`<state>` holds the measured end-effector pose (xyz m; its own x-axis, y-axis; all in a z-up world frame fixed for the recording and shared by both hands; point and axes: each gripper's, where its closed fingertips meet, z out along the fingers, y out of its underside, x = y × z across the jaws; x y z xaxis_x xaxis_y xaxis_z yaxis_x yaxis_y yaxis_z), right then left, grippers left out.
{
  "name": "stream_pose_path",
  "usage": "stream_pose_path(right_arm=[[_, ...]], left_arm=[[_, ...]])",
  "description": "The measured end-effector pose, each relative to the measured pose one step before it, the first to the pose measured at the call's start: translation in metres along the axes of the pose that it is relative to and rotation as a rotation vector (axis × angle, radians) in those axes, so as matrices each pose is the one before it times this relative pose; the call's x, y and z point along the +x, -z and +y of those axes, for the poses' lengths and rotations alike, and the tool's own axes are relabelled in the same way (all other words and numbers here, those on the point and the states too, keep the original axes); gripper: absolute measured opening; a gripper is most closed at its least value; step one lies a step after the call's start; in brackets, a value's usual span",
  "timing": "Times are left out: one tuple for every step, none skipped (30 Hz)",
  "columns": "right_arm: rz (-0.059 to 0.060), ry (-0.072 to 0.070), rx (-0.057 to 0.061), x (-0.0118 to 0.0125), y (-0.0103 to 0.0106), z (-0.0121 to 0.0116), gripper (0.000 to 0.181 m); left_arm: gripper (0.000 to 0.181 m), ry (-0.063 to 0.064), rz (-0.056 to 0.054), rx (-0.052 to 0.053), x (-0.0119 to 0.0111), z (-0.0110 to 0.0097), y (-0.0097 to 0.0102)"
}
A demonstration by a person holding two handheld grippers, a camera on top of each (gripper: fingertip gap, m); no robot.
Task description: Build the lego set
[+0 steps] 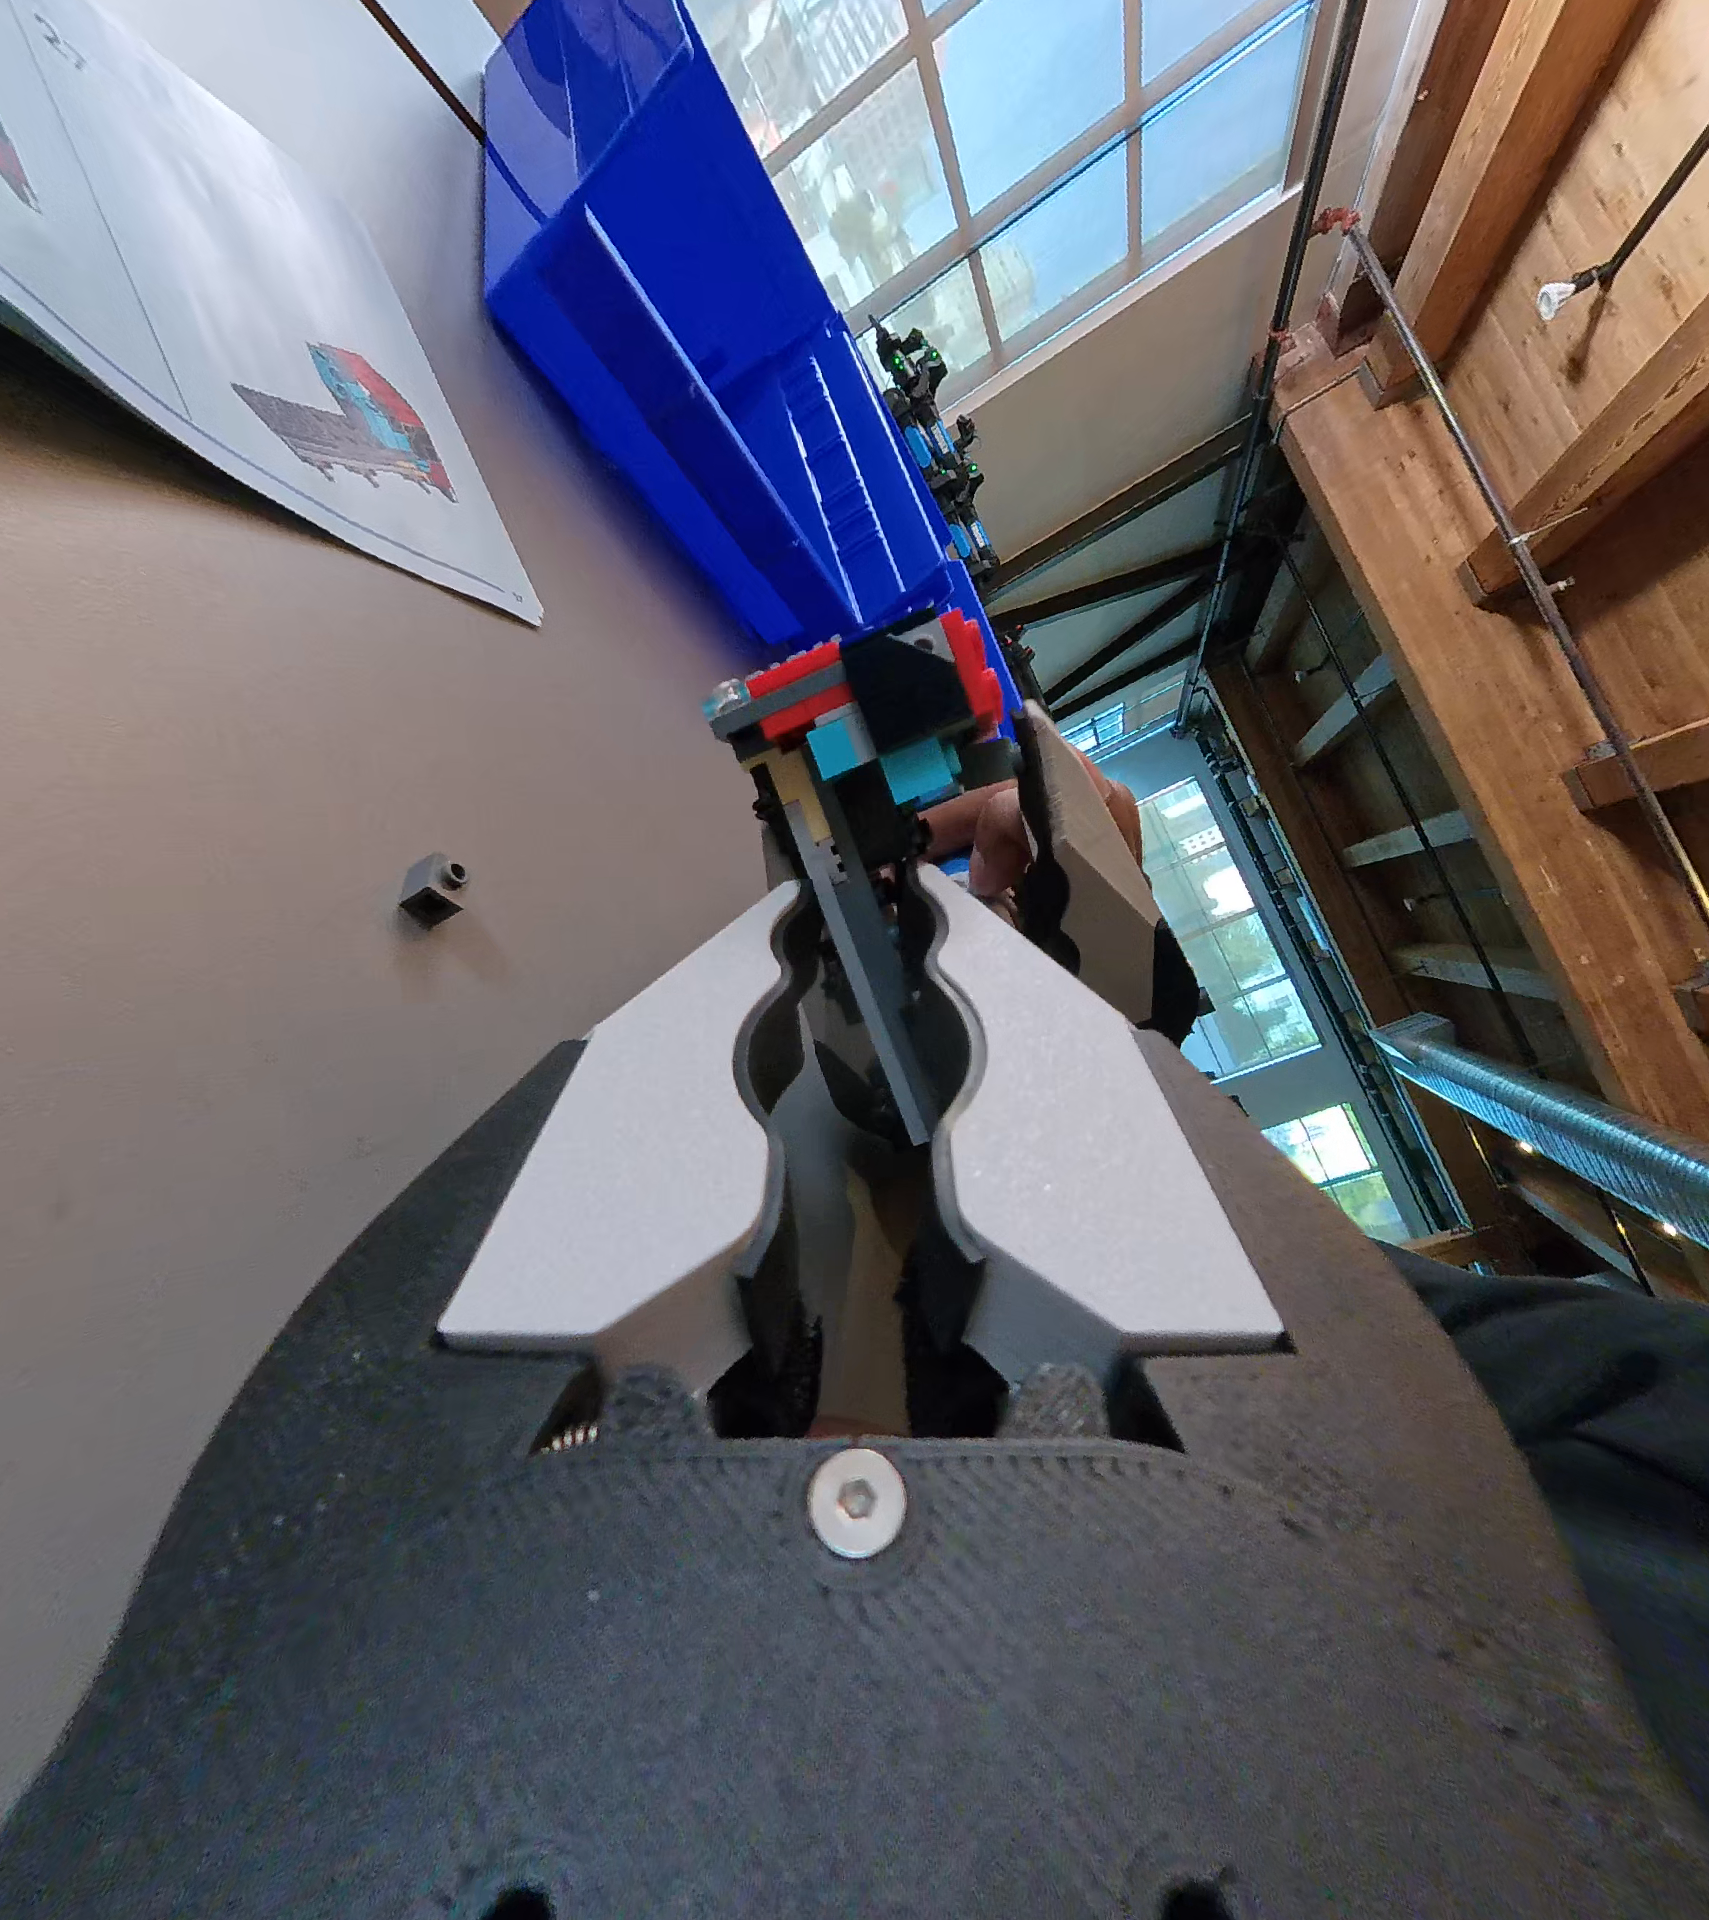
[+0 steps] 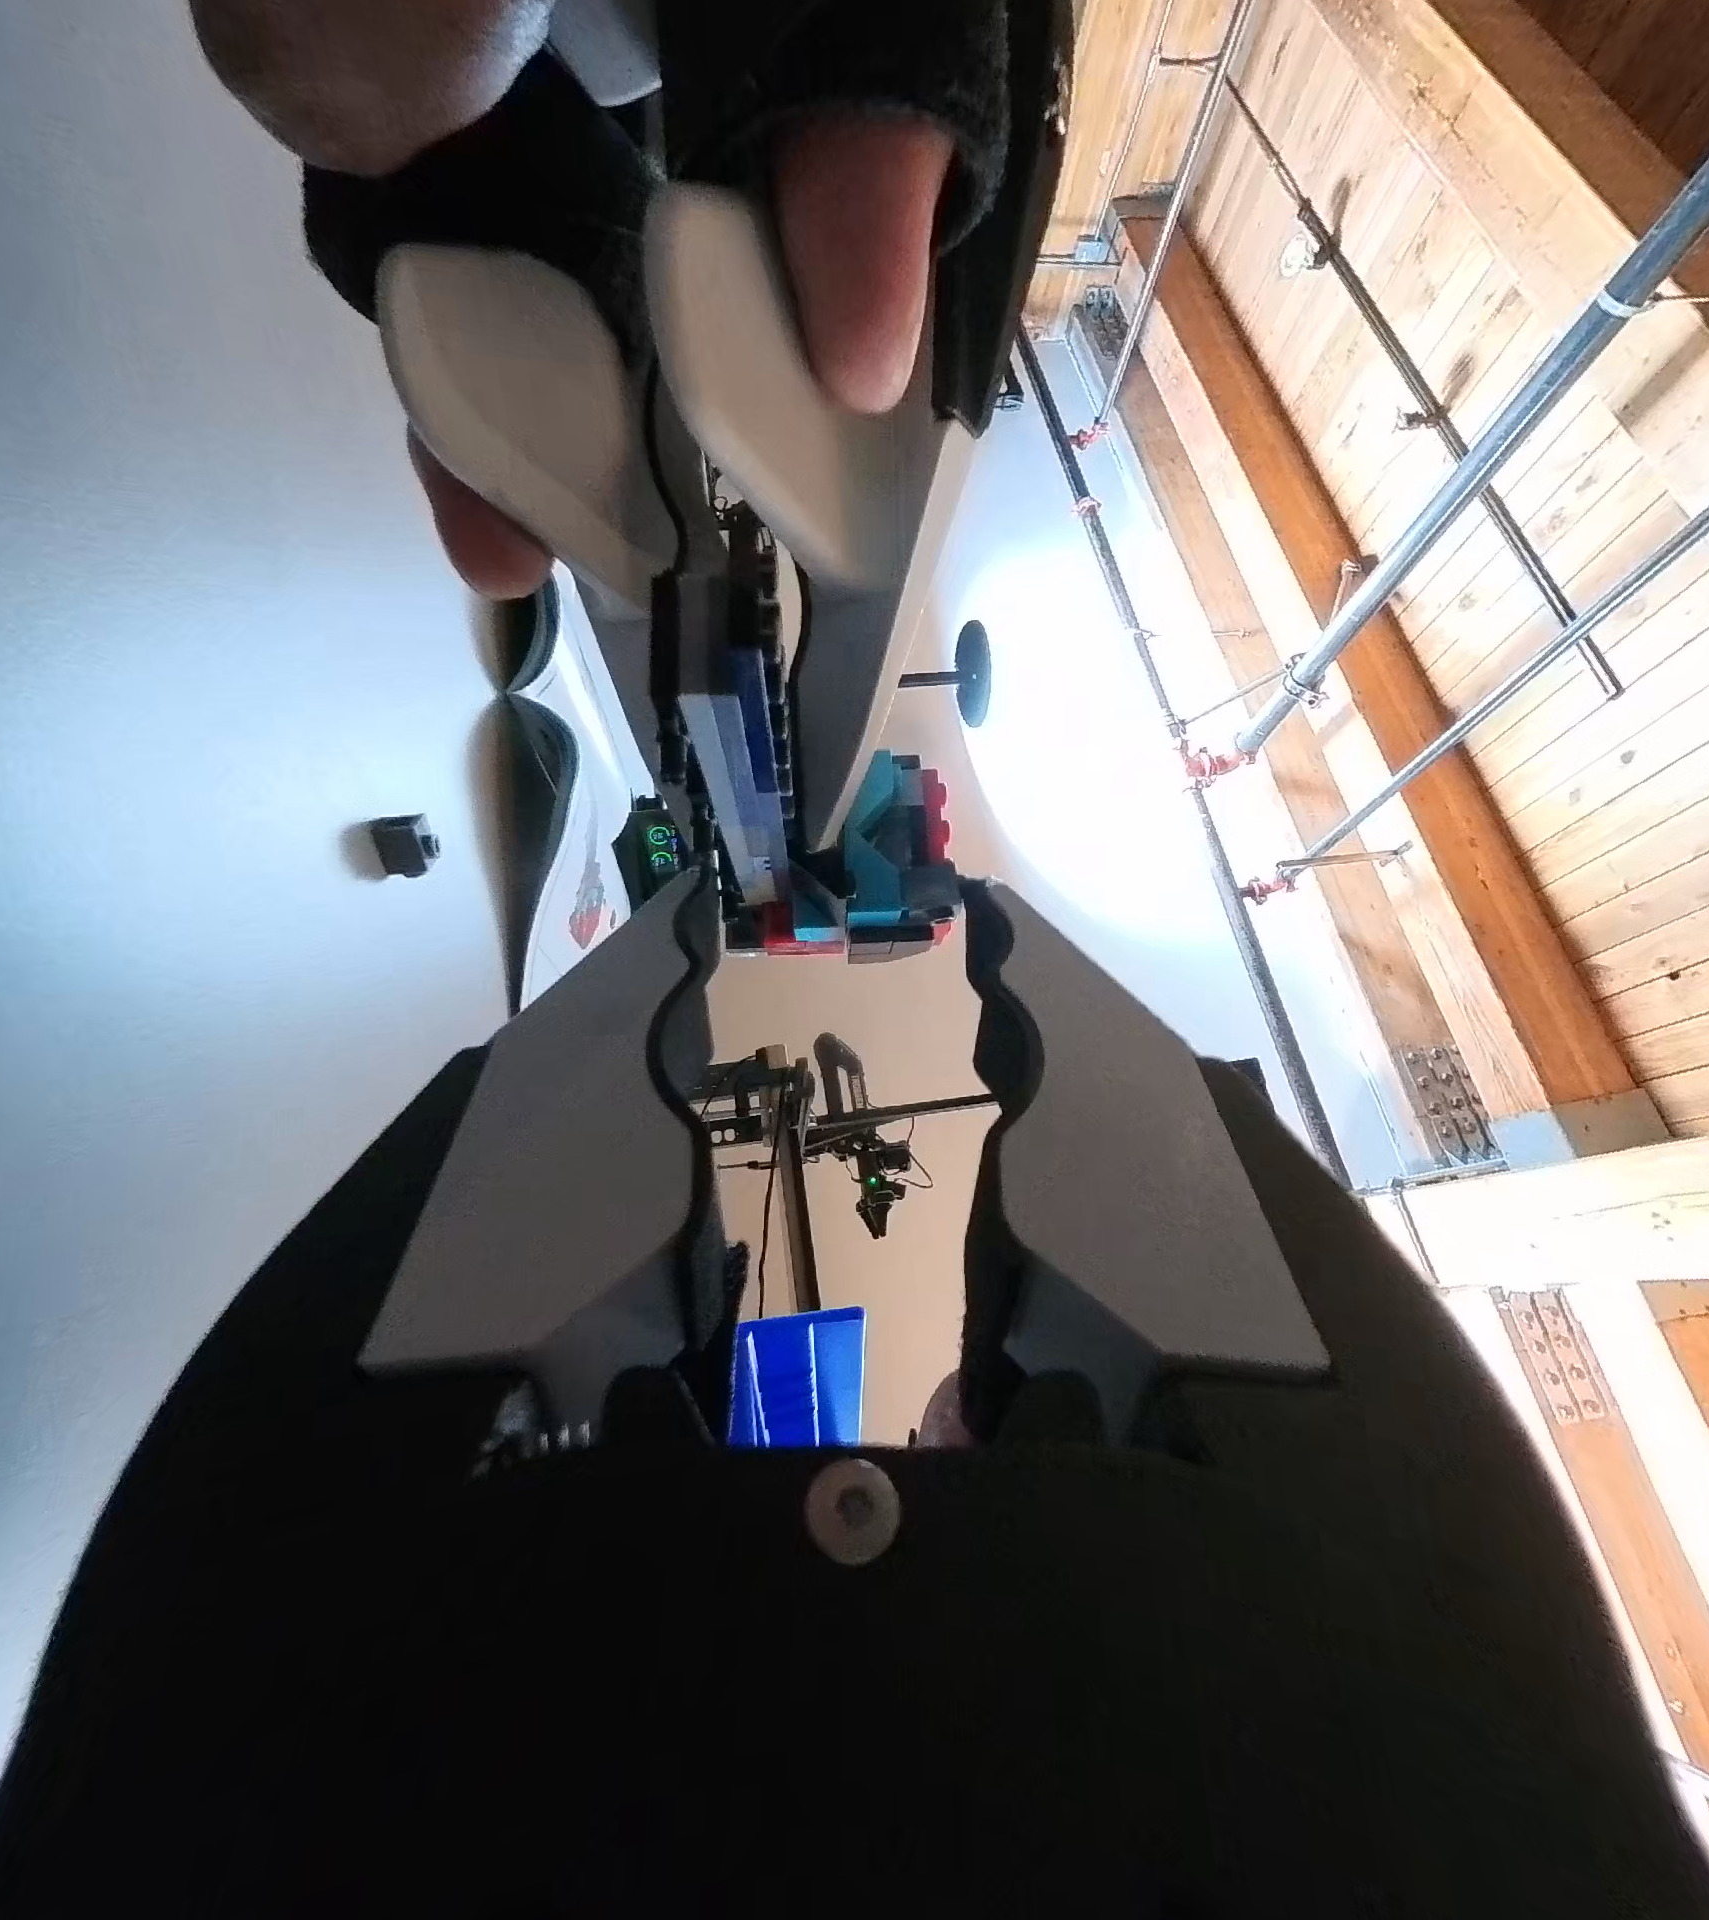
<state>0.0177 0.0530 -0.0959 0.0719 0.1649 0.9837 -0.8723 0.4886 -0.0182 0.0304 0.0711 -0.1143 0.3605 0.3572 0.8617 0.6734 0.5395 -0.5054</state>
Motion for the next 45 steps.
stream_pose_path(right_arm=[[0.0006,-0.002,-0.0022,0.00019,-0.00012,0.00029,0.048],[0.0011,-0.0016,-0.0019,0.0002,-0.00009,0.00038,0.048],[-0.0007,-0.0011,-0.0022,-0.0001,-0.00005,0.00042,0.048],[0.001,-0.0006,-0.0021,0.00006,-0.00008,0.00051,0.048],[-0.0002,0.0002,-0.0016,0.00008,0.00005,0.00031,0.048],[-0.0008,0.0005,-0.0002,-0.00019,-0.00005,-0.00001,0.047],[0.0006,0.0029,0.0001,-0.00011,0.00002,0.00008,0.047],[0.0002,0.0038,-0.0001,-0.00011,0.00003,0.00011,0.047],[-0.0006,0.001,-0.0003,-0.00002,-0.00003,0.00013,0.047],[-0.0011,0.0011,0.0002,-0.00006,0.00007,0.00002,0.047],[-0.0016,0.0025,0.0,-0.00024,0.00004,0.0,0.047],[-0.0032,0.0009,-0.0007,-0.00039,-0.00004,0.00005,0.047],[-0.0033,-0.0016,-0.0001,-0.00038,-0.00002,0.00002,0.047],[-0.0042,-0.003,-0.0009,-0.00032,-0.00012,0.00029,0.047],[-0.0019,-0.0042,0.0002,0.00007,0.00005,0.00005,0.047],[-0.0024,-0.0036,-0.0004,0.00013,0.00008,0.00014,0.047],[-0.0012,-0.0033,0.0,0.00021,-0.00001,0.00004,0.047],[-0.0006,-0.0006,-0.0001,0.0001,0.00011,-0.00004,0.047],[0.0004,-0.002,0.0003,0.00032,0.0,-0.00001,0.047],[-0.0023,-0.0043,-0.0002,0.00011,0.00007,0.00011,0.047],[0.0002,-0.0032,0.0001,0.00041,-0.00001,0.00002,0.047],[0.0006,-0.0032,0.0003,0.00049,0.0001,-0.00006,0.047],[-0.0012,-0.0053,0.0002,0.00029,0.00008,-0.00005,0.047],[-0.0023,-0.0059,-0.0003,0.00027,0.0,-0.00005,0.047],[-0.0008,-0.0022,-0.0003,0.00033,-0.00002,-0.00007,0.047],[0.0006,-0.0027,-0.0002,0.00048,-0.00008,0.0,0.047],[-0.0018,-0.0055,-0.0005,0.00034,-0.00016,-0.00013,0.047],[-0.0021,-0.0028,-0.0009,0.00009,-0.00016,0.00012,0.046],[-0.001,0.0,0.0003,0.00006,-0.00005,-0.00006,0.046],[-0.0107,-0.0007,0.003,-0.00143,0.00007,-0.00072,0.046],[-0.0022,-0.0021,-0.0037,-0.00066,-0.00013,-0.00017,0.046],[-0.0007,-0.0009,-0.0027,-0.00033,-0.00019,0.00028,0.046],[0.0011,0.0005,0.0015,0.00014,0.00002,0.00021,0.045],[0.0013,-0.0048,0.0003,0.00016,0.00006,0.00012,0.046],[0.0041,-0.005,-0.0013,0.00021,-0.00005,0.00022,0.046],[0.008,0.0028,0.0006,0.0008,0.00005,-0.00026,0.046],[0.0088,-0.0029,0.0004,0.00135,0.00001,-0.00003,0.046],[0.0085,-0.0104,-0.0008,0.00175,0.00004,-0.00011,0.046],[0.0036,0.0001,-0.001,0.00088,0.00002,-0.00011,0.046],[0.0047,0.0086,0.0001,0.00063,0.00013,-0.00041,0.046],[0.0037,0.0039,0.0007,0.00048,0.00012,-0.00048,0.046],[0.0018,0.0007,0.0002,0.00056,0.00001,-0.00058,0.046],[0.0032,0.0033,0.0008,0.00086,0.00002,-0.00053,0.046],[0.0034,0.0044,0.0005,0.00075,-0.00001,-0.00052,0.046],[0.0005,0.0016,-0.0007,0.00026,0.00004,-0.00014,0.046]], left_arm=[[0.014,0.0006,0.0006,0.0011,-0.00003,-0.00021,0.00007],[0.014,0.0007,0.001,0.0019,0.00004,-0.00033,0.00001],[0.015,0.0019,0.0011,0.0025,-0.00002,-0.00045,0.00026],[0.015,0.0026,0.0013,0.0028,-0.00002,-0.00061,0.00026],[0.015,0.0022,0.0013,0.0023,-0.00002,-0.00032,0.0002],[0.015,0.0007,-0.0001,0.0005,-0.00004,-0.00018,0.00011],[0.015,-0.0015,-0.0012,-0.0003,-0.00016,0.00005,-0.00005],[0.015,-0.0027,-0.0015,-0.0003,-0.00007,0.0,-0.00012],[0.015,-0.0029,-0.0012,-0.0002,0.00003,0.0001,-0.00014],[0.015,-0.0034,-0.0012,-0.0009,0.00004,0.00009,-0.00015],[0.015,-0.0043,-0.0024,-0.0016,-0.00012,0.00031,-0.00011],[0.015,-0.0055,-0.0038,-0.0017,-0.00019,0.00026,-0.00017],[0.015,-0.0069,-0.0044,-0.0018,-0.00021,0.00034,-0.00016],[0.015,-0.007,-0.0039,-0.0017,-0.00021,0.00021,-0.00015],[0.015,-0.0054,-0.0018,-0.0008,0.0001,0.00014,-0.00008],[0.015,-0.003,0.0004,0.0002,0.00018,-0.00006,0.0],[0.015,-0.0015,0.0011,0.0008,0.00029,-0.00009,0.00008],[0.015,-0.002,0.0008,0.0001,0.00022,-0.00001,-0.00001],[0.015,-0.0032,0.0007,0.0001,0.00037,0.00001,0.0],[0.015,-0.0034,0.0004,0.0,0.00028,-0.00005,-0.00007],[0.015,-0.0036,0.0006,-0.0003,0.00032,0.00004,-0.00012],[0.014,-0.0053,0.0018,-0.0001,0.00057,-0.00002,0.00008],[0.015,-0.0055,0.0015,-0.0003,0.00052,0.0,-0.00004],[0.015,-0.0041,0.0018,0.0,0.00041,-0.00004,0.00007],[0.015,-0.0037,0.0017,0.0002,0.00043,-0.00024,0.00008],[0.015,-0.0064,0.0017,0.001,0.00049,-0.00016,0.00015],[0.014,-0.0074,0.0008,0.0009,0.00046,-0.00028,0.00002],[0.015,-0.0055,-0.0004,-0.0005,0.00026,0.0,-0.00004],[0.015,-0.0055,-0.0001,-0.0006,0.00029,0.00001,-0.00017],[0.014,-0.0089,0.0001,-0.0031,0.00061,0.00054,-0.00037],[0.013,-0.0152,-0.0049,-0.0064,0.00032,0.00107,-0.00079],[0.013,-0.0142,-0.0097,-0.0035,-0.00022,0.00072,-0.00063],[0.013,-0.0001,-0.0015,-0.0009,0.00007,0.00013,-0.00029],[0.013,0.012,0.004,0.0021,0.00004,-0.0004,0.00007],[0.013,0.0107,0.0041,0.0032,-0.00007,-0.00043,0.00006],[0.013,0.0038,0.0032,0.0026,0.00027,-0.00044,0.00018],[0.013,0.0029,0.0057,0.0035,0.00076,-0.00044,0.00018],[0.013,0.0083,0.0112,0.0064,0.00134,-0.00095,0.00015],[0.014,0.012,0.0149,0.0033,0.00154,-0.0005,0.0001],[0.014,0.0099,0.0169,-0.003,0.00174,0.00027,0.00001],[0.015,0.0081,0.0157,-0.0043,0.00145,0.00043,0.00012],[0.015,0.0082,0.0124,-0.0021,0.00089,0.00015,0.00034],[0.015,0.0092,0.0128,-0.0012,0.00094,-0.00011,0.00031],[0.015,0.0102,0.0135,-0.0015,0.00113,-0.00008,0.00035],[0.016,0.0102,0.0131,-0.0015,0.00105,-0.00012,0.00023]])
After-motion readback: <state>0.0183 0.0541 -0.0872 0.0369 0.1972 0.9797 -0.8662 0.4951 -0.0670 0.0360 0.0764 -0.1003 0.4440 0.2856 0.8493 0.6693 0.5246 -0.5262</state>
